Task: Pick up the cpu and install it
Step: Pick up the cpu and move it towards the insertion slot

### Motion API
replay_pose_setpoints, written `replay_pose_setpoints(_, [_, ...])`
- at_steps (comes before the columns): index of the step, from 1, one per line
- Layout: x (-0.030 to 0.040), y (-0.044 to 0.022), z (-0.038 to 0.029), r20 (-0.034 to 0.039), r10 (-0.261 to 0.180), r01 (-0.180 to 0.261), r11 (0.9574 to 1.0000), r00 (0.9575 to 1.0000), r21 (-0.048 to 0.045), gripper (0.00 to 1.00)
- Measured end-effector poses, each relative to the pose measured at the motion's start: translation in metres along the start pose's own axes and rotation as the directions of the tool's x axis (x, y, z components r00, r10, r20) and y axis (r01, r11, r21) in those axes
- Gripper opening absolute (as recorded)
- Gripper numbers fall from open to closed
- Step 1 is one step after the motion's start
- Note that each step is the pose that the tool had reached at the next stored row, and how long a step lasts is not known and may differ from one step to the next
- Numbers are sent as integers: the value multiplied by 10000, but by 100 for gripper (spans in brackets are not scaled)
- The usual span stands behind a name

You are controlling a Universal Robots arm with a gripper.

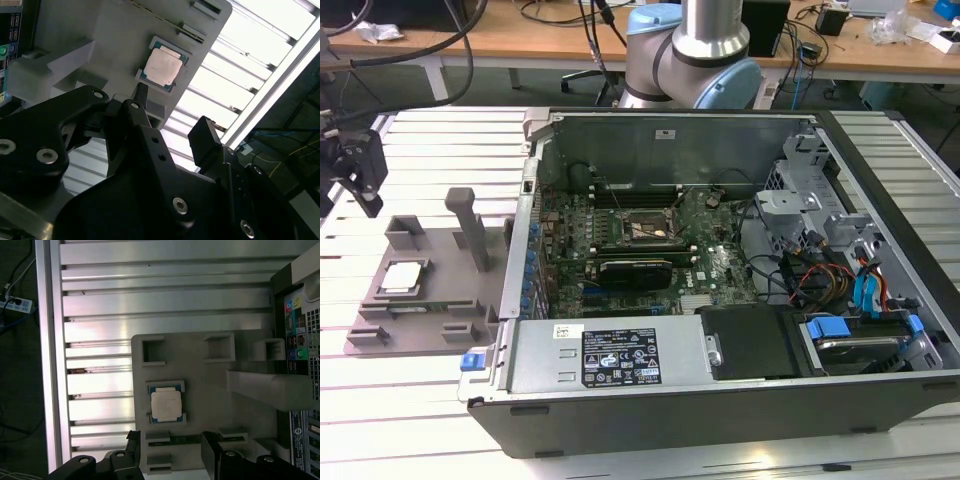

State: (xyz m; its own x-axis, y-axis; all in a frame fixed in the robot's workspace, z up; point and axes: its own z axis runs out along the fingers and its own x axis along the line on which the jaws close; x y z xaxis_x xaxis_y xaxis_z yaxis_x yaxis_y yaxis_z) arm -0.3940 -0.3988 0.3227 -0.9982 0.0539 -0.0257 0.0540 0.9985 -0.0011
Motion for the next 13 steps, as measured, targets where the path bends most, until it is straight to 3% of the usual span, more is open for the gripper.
replay_pose_setpoints(4, [1,0,19,-1,0,0,10000,10000,2,60])
replay_pose_setpoints(6, [3,0,120,-1,0,0,10000,10000,1,60])
replay_pose_setpoints(7, [4,0,136,-1,0,0,10000,10000,1,60])
replay_pose_setpoints(13, [4,0,155,-1,0,0,10000,10000,1,60])
